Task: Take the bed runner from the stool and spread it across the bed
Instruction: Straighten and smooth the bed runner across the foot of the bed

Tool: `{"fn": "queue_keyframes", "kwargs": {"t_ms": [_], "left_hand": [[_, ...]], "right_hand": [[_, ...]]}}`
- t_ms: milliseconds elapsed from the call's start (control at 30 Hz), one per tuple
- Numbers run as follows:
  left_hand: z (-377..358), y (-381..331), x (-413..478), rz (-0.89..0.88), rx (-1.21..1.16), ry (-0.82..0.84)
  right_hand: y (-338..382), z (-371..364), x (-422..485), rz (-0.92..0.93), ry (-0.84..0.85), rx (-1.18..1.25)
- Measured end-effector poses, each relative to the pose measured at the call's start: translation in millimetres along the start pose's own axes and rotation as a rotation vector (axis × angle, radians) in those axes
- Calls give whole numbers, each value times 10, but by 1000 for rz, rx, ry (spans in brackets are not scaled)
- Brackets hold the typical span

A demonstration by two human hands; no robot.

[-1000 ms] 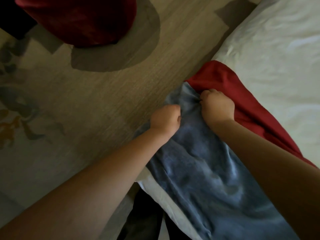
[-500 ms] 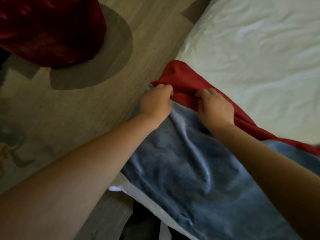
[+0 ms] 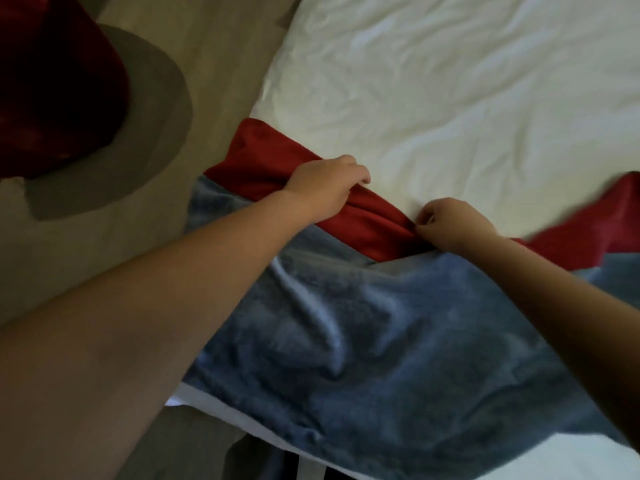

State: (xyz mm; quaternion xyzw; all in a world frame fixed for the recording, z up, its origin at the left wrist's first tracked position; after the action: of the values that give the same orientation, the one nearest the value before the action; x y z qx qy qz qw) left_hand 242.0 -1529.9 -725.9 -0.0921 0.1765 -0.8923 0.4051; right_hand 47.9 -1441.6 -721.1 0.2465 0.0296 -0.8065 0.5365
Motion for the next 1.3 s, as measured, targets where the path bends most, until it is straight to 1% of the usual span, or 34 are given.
{"fn": "queue_keyframes", "kwargs": {"t_ms": [67, 167, 267, 367, 433, 467, 567, 633, 767, 833, 967, 1000, 1067, 1200, 1300], "left_hand": [[-22, -10, 55, -15, 45, 14], [41, 11, 172, -4, 125, 3], [204, 86, 355, 35, 204, -53], [411, 264, 552, 116, 299, -137], [510, 397, 640, 193, 343, -180], [529, 441, 658, 224, 360, -183], [480, 430, 641, 276, 373, -173], [387, 306, 619, 262, 351, -164], [131, -31, 661, 168, 260, -111], [2, -211, 726, 135, 220, -94], [-200, -506, 868, 108, 184, -78], [-228, -540, 902, 104, 192, -77], [-227, -539, 966, 119, 225, -79], [-90, -432, 1046, 181, 282, -151], [-20, -468, 989, 189, 303, -185]], "right_hand": [[15, -12, 36, 15, -48, -36], [63, 12, 128, -2, -203, -25], [179, 173, 312, -38, -397, 100], [440, 360, 480, 19, -520, 226], [584, 402, 520, 70, -521, 278], [604, 397, 515, 91, -502, 265], [394, 314, 452, 119, -420, 140], [67, 273, 399, 75, -384, 76], [-618, 326, 301, -86, -454, 41], [-892, 373, 283, -164, -461, 35], [-1166, 379, 294, -128, -321, 55], [-1182, 379, 305, -122, -308, 63], [-1165, 418, 347, -120, -344, 63], [-1086, 552, 433, -124, -534, 159], [-1006, 512, 416, -69, -541, 103]]}}
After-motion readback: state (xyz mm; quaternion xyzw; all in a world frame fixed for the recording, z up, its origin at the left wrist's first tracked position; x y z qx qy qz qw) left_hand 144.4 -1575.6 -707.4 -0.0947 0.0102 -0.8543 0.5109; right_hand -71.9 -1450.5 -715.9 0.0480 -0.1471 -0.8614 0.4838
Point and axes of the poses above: each hand's wrist, its own x-axis towards the middle knuckle, its own z-axis out of the back of the hand, y = z × x, the point moved 2 cm from there along x, towards the middle knuckle, and after that the axes turned 14 degrees about -y, right-handed, at the moved point
